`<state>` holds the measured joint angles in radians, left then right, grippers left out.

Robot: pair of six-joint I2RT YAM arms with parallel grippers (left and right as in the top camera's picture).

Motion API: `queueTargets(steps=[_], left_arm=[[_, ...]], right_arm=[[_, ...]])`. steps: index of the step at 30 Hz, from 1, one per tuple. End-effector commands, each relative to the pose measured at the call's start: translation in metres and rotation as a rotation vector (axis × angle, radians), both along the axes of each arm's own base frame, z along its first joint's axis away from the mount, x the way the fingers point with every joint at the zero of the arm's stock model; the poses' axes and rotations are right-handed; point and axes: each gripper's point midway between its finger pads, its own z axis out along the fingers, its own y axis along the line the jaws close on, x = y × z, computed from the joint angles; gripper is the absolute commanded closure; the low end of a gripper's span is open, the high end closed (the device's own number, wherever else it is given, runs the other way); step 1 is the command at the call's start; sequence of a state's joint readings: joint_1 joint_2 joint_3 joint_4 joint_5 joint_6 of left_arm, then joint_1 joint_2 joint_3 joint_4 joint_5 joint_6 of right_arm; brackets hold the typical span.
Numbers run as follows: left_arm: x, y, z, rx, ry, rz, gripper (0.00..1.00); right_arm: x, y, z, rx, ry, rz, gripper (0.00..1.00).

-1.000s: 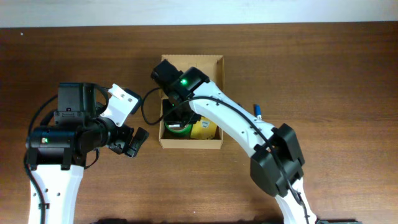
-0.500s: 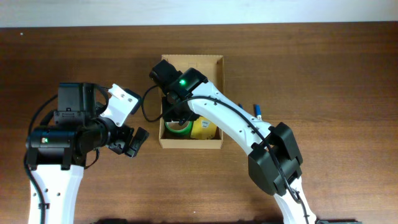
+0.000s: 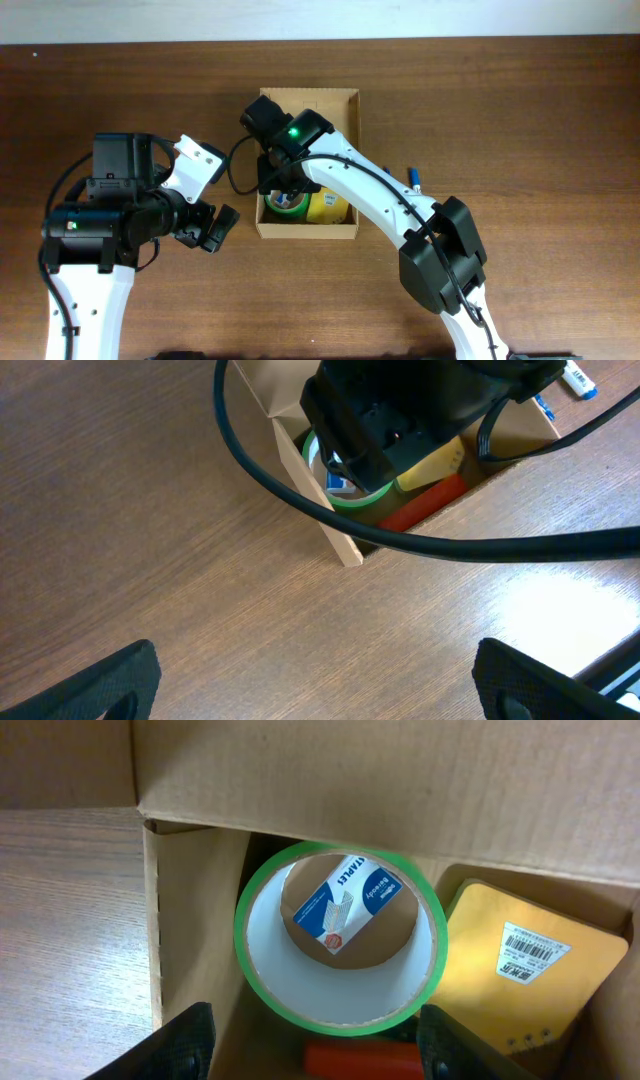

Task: Pack container
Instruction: 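Lower the staples box into the box and release it, then move the right gripper to the blue marker and grasp it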

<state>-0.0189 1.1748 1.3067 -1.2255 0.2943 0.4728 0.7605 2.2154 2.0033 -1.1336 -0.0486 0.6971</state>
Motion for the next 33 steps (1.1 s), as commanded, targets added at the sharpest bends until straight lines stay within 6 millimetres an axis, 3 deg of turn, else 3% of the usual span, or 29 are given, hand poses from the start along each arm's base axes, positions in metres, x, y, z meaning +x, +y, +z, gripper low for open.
queueTargets(steps=[1, 9, 15, 22, 27, 33], left_arm=[[0.001, 0.002, 0.000, -0.003, 0.004, 0.018, 0.00], [0.001, 0.002, 0.000, -0.003, 0.004, 0.018, 0.01], [0.001, 0.002, 0.000, -0.003, 0.004, 0.018, 0.00], [0.001, 0.002, 0.000, -0.003, 0.004, 0.018, 0.00], [0.001, 0.002, 0.000, -0.003, 0.004, 0.018, 0.00], [0.001, 0.002, 0.000, -0.003, 0.004, 0.018, 0.00]], right_arm=[[0.001, -0.007, 0.004, -0.036, -0.016, -0.006, 0.34], [0.013, -0.034, 0.071, -0.018, -0.071, -0.054, 0.34], [0.016, -0.070, 0.130, 0.014, -0.138, -0.066, 0.34], [0.016, -0.156, 0.181, -0.125, -0.264, -0.207, 0.34], [0.012, -0.205, 0.191, -0.225, -0.268, -0.263, 0.34], [0.014, -0.246, 0.173, -0.307, -0.198, -0.321, 0.34]])
